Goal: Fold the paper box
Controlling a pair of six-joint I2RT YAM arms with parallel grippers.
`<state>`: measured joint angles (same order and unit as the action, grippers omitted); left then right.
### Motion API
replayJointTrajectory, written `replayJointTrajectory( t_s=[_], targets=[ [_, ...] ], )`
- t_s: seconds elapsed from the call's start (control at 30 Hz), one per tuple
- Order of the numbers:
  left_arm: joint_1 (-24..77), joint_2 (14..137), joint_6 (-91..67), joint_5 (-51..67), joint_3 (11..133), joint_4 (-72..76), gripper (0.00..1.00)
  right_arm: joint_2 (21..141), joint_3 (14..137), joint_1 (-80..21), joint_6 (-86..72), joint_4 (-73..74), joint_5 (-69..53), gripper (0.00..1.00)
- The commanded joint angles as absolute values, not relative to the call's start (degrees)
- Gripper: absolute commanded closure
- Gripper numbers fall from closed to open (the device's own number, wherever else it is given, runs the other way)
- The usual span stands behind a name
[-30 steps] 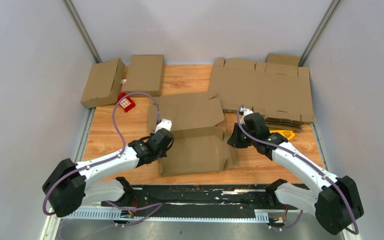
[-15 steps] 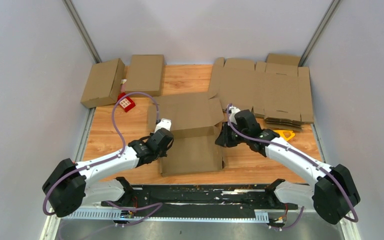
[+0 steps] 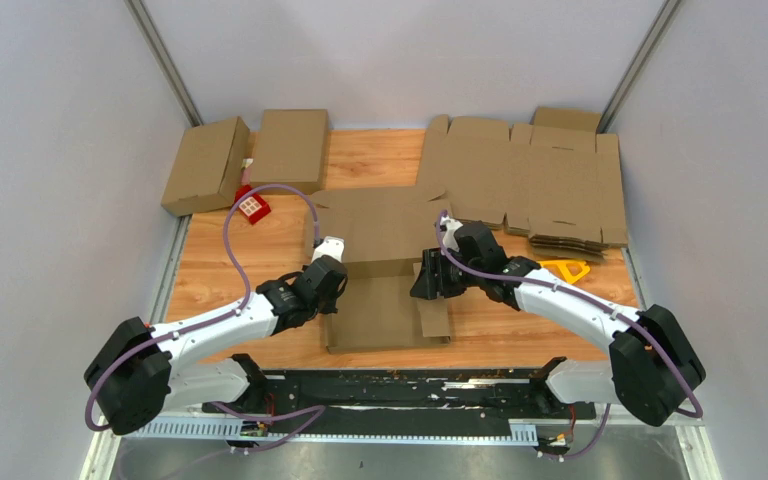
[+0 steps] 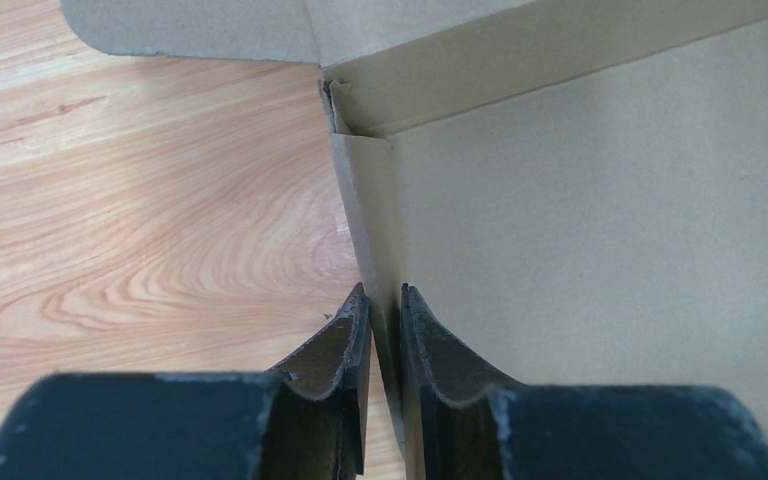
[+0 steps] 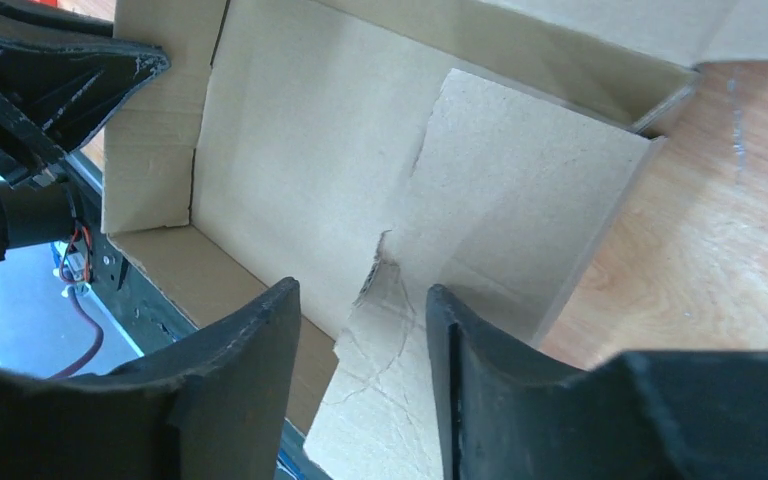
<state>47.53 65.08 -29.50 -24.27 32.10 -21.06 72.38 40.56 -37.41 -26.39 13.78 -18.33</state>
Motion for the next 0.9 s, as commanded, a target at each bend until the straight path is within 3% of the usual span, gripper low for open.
replayJointTrajectory(
  t_s=[0.0,0.3,0.53,0.87],
  targets=[
    [48.16,63.82,-29.39,-19.15,31.88,-19.67,0.88,73.55,40.49,-38.21,-26.27,11.77,-17.66,0.45],
    [48.16,63.7,-29.69,-19.15,31.81,-19.75,0.87,72.3,40.1,-38.52,-24.97,14.89,-14.43,0.47],
    [48.16,63.35,-29.89,-19.53,31.82,-20.07,0.87,74.64,41.15,-40.21,-23.55,19.45,-7.3,0.82],
    [48.16,63.42,-32.15,-21.56,31.99,-21.08,0.87,80.93,50.16,-50.51,-20.92,34.35,14.52,0.77]
  ],
)
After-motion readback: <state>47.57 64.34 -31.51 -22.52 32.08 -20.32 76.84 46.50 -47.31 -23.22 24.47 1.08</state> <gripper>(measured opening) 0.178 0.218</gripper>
